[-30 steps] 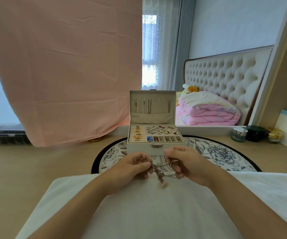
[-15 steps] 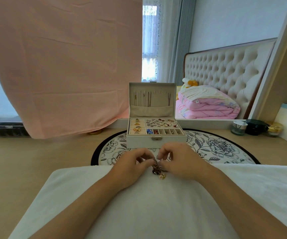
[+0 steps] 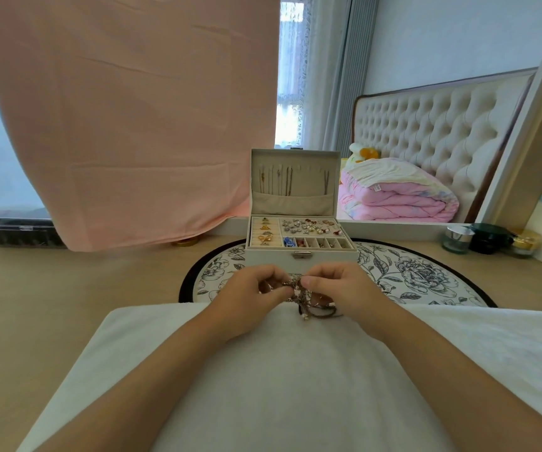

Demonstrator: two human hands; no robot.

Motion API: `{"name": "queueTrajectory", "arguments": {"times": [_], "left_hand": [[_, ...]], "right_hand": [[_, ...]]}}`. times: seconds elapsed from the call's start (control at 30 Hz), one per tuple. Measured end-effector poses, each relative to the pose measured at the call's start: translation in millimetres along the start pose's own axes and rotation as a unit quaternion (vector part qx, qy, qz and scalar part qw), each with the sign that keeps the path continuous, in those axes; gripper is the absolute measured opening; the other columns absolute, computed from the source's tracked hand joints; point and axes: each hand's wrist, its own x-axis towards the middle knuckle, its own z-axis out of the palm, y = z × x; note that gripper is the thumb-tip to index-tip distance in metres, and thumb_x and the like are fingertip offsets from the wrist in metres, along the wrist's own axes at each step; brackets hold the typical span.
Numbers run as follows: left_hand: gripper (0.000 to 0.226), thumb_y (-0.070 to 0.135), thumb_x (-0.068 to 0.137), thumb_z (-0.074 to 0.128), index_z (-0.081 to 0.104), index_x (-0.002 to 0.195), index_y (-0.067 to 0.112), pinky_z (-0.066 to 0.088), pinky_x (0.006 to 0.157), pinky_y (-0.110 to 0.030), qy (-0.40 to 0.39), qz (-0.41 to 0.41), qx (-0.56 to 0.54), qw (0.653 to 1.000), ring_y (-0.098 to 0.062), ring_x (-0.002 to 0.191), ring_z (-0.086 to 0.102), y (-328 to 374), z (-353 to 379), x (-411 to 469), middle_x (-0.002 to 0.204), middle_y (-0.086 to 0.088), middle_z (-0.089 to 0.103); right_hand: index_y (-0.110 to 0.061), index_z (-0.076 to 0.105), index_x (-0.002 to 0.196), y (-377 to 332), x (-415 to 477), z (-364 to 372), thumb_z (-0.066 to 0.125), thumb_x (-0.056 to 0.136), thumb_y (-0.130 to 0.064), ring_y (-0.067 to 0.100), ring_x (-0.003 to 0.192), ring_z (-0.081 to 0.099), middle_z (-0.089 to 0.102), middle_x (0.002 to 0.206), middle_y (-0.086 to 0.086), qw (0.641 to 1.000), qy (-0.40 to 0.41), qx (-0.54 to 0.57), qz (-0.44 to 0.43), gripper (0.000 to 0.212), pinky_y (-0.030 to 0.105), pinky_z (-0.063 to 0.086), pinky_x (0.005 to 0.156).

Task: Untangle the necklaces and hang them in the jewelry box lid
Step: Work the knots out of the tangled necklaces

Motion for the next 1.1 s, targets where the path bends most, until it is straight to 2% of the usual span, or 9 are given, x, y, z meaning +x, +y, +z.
{"name": "queueTrajectory", "arguments": {"times": [0.17, 0.3, 0.43, 0.53, 0.6, 0.73, 0.9, 1.0, 1.1], "left_hand": [[0.016, 0.024, 0.096, 0.065, 0.071, 0.082, 0.028, 0.055, 0.083, -0.034, 0.018, -0.071, -0.175, 0.982, -0.01, 0.082, 0.063, 10, 0, -2, 0.082, 0.004, 0.07], [0.028, 0.031, 0.101, 0.055, 0.074, 0.091, 0.013, 0.056, 0.092, -0.036, 0.015, -0.139, -0.279, 0.95, -0.016, 0.089, 0.067, 16, 7, -3, 0.091, -0.006, 0.073], [0.043, 0.049, 0.098, 0.054, 0.078, 0.097, 0.013, 0.054, 0.1, -0.041, -0.01, -0.194, -0.301, 0.934, -0.023, 0.097, 0.069, 13, 9, 0, 0.101, -0.008, 0.076], [0.059, 0.071, 0.078, 0.064, 0.08, 0.096, 0.017, 0.046, 0.108, -0.049, -0.034, -0.215, -0.304, 0.927, -0.029, 0.106, 0.069, 12, 7, -1, 0.104, -0.008, 0.077], [0.066, 0.076, 0.07, 0.064, 0.079, 0.102, 0.021, 0.045, 0.109, -0.048, -0.054, -0.2, -0.301, 0.931, -0.028, 0.111, 0.067, 13, 7, -3, 0.107, -0.005, 0.076], [0.039, 0.052, 0.089, 0.062, 0.071, 0.095, 0.014, 0.053, 0.093, -0.038, -0.057, -0.159, -0.337, 0.926, -0.02, 0.086, 0.064, 14, 1, -3, 0.086, -0.002, 0.07], [0.018, 0.022, 0.102, 0.052, 0.057, 0.09, 0.009, 0.059, 0.073, -0.034, -0.059, -0.153, -0.388, 0.907, -0.014, 0.061, 0.049, 18, -8, -1, 0.069, -0.002, 0.051], [0.018, 0.024, 0.103, 0.053, 0.053, 0.09, 0.011, 0.045, 0.047, -0.023, -0.041, -0.155, -0.354, 0.922, -0.011, 0.053, 0.038, 17, -15, 0, 0.066, 0.0, 0.043], [0.017, 0.027, 0.101, 0.056, 0.057, 0.094, 0.012, 0.032, 0.043, -0.019, -0.042, -0.13, -0.219, 0.966, -0.009, 0.05, 0.036, 17, -25, -1, 0.063, 0.004, 0.049]], "right_hand": [[-0.017, 0.079, 0.081, 0, 1, -2, 0.073, 0.09, -0.014, 0.016, 0.06, 0.058, 0.072, 0.075, 0.012, 1.0, 0.007, 0.002, 0.001, 0.011, 0.031, 0.05, 0.066], [-0.018, 0.078, 0.084, 3, -1, 2, 0.075, 0.088, -0.014, 0.011, 0.064, 0.061, 0.074, 0.076, 0.005, 0.998, -0.025, -0.055, -0.009, 0.007, 0.029, 0.052, 0.07], [-0.012, 0.074, 0.083, 0, 0, 0, 0.066, 0.093, -0.012, 0.017, 0.065, 0.058, 0.067, 0.077, 0.01, 1.0, -0.014, -0.012, -0.019, 0.013, 0.037, 0.05, 0.074], [-0.009, 0.07, 0.082, -6, -2, 3, 0.053, 0.101, -0.017, 0.023, 0.074, 0.061, 0.067, 0.078, 0.008, 0.998, -0.029, 0.06, 0.007, 0.027, 0.044, 0.05, 0.079], [-0.006, 0.07, 0.087, -8, -6, 5, 0.048, 0.105, -0.025, 0.023, 0.08, 0.061, 0.069, 0.082, 0.008, 0.998, -0.041, 0.053, 0.014, 0.034, 0.04, 0.05, 0.083], [-0.008, 0.065, 0.082, -12, -10, 2, 0.046, 0.105, -0.035, 0.019, 0.073, 0.058, 0.065, 0.073, 0.004, 0.997, -0.077, 0.002, -0.011, 0.04, 0.031, 0.047, 0.078], [-0.016, 0.063, 0.075, -5, -5, -10, 0.059, 0.1, -0.021, 0.015, 0.051, 0.04, 0.046, 0.059, 0.0, 0.992, -0.12, 0.028, 0.006, 0.025, 0.03, 0.039, 0.058], [-0.009, 0.068, 0.096, -3, -3, -16, 0.065, 0.096, -0.012, 0.011, 0.048, 0.032, 0.042, 0.06, -0.003, 0.992, -0.122, 0.029, 0.02, 0.004, 0.028, 0.039, 0.052], [-0.007, 0.073, 0.098, -2, -2, -22, 0.067, 0.094, -0.014, 0.013, 0.049, 0.036, 0.044, 0.061, -0.001, 0.991, -0.129, 0.022, 0.023, 0.009, 0.03, 0.043, 0.056]]}}
